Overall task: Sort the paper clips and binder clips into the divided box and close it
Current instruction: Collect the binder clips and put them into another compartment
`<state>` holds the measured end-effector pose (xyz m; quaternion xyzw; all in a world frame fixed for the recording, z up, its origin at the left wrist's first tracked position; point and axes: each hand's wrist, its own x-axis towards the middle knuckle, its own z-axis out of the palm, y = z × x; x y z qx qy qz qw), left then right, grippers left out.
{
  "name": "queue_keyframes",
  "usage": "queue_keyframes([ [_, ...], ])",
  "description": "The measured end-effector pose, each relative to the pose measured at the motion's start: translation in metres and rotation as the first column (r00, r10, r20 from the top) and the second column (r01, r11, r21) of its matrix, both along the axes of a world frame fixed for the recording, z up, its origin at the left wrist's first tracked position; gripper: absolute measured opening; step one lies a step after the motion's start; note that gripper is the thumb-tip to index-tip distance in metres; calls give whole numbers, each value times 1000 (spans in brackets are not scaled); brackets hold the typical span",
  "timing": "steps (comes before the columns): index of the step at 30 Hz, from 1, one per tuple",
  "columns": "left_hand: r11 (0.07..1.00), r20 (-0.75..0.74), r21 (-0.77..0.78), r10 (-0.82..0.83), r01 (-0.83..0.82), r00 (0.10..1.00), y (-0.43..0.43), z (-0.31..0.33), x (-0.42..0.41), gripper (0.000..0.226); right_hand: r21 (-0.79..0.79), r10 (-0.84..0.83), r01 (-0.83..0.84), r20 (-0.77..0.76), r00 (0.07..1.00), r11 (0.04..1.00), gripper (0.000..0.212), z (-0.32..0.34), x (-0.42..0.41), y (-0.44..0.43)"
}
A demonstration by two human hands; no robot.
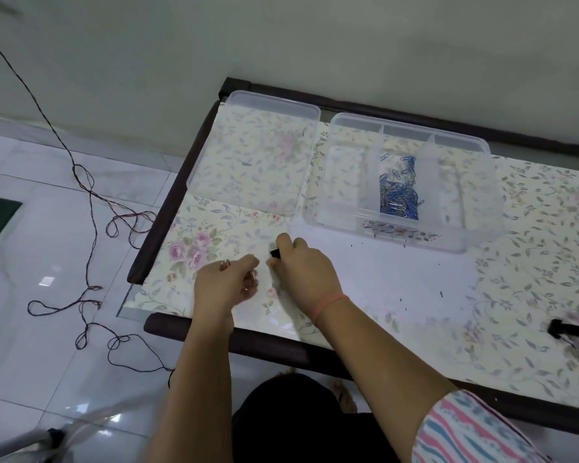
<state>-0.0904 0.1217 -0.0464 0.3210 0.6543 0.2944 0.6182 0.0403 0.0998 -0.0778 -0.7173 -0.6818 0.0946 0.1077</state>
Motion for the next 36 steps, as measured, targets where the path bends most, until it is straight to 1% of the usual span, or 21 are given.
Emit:
queue_keyframes([
  [2, 996, 119, -88, 43, -32, 992, -6, 0, -1, 13, 13, 31, -32, 57, 998, 999, 26, 0, 1, -7],
  [4, 985, 175, -148, 115, -90, 978, -10, 0, -1, 11, -2, -2, 2, 118, 993, 1000, 31, -3, 5, -18],
  [6, 977, 205, -180, 148, -111, 968, -12, 0, 2, 11, 49, -60, 57, 62, 996, 997, 14, 0, 10, -28],
  [9, 984, 194, -171, 76, -43, 978, -16, 0, 11, 12, 86, -116, 109, 80, 990, 990, 30, -5, 14, -41],
  [11, 984, 212, -177, 53, -14, 976, -19, 1, 18, 13, 68, -207, 213, -81, 975, 975, 18, -6, 21, -46],
  [13, 980, 274, -200, 70, -15, 959, -20, 3, 24, 13, -8, -345, 368, -375, 861, 930, 16, -6, 29, -49],
  [14, 977, 319, -211, 89, -21, 944, -20, 5, 27, 13, -38, -407, 452, -505, 761, 891, 18, -3, 32, -51],
  [15, 974, 373, -225, 112, -27, 921, -21, 7, 29, 13, -96, -468, 541, -640, 609, 836, 20, 2, 35, -52],
  [16, 971, 431, -239, 130, -26, 893, -22, 9, 32, 15, -202, -513, 611, -765, 389, 765, 21, 6, 40, -53],
  [17, 968, 486, -251, 135, -11, 864, -24, 12, 36, 17, -364, -525, 615, -846, 96, 699, 20, 11, 46, -55],
  [18, 966, 531, -259, 128, 17, 838, -26, 15, 40, 20, -522, -487, 534, -845, -219, 665, 19, 17, 53, -57],
  [19, 963, 562, -265, 118, 43, 819, -29, 17, 44, 21, -627, -421, 412, -764, -488, 661, 18, 23, 61, -61],
  [20, 961, 584, -270, 116, 57, 803, -32, 20, 49, 22, -673, -344, 300, -649, -679, 676, 20, 28, 70, -66],
  [21, 959, 605, -276, 127, 58, 786, -34, 23, 57, 22, -675, -267, 233, -551, -791, 701, 23, 31, 79, -71],
  [22, 959, 627, -281, 146, 47, 766, -37, 26, 65, 21, -653, -196, 205, -486, -851, 729, 24, 36, 88, -75],
  [24, 960, 654, -278, 169, 26, 738, -41, 34, 87, 20, -611, -99, 211, -433, -896, 763, 23, 46, 103, -81],
  [26, 961, 681, -272, 165, 37, 714, -42, 44, 116, 25, -600, -42, 272, -455, -889, 752, 20, 62, 119, -84],
  [28, 957, 712, -277, 147, 82, 687, -40, 57, 148, 35, -617, 28, 375, -496, -868, 692, 17, 78, 139, -80],
  [31, 951, 705, -256, 62, 172, 707, -29, 73, 198, 47, -628, 136, 518, -553, -822, 581, 14, 96, 175, -67],
  [34, 953, 650, -208, -34, 221, 759, -15, 79, 243, 51, -556, 65, 636, -723, -688, 535, 17, 105, 210, -46],
  [36, 958, 558, -165, -103, 233, 823, -6, 78, 272, 51, -485, -89, 712, -852, -516, 507, 15, 102, 231, -31],
])
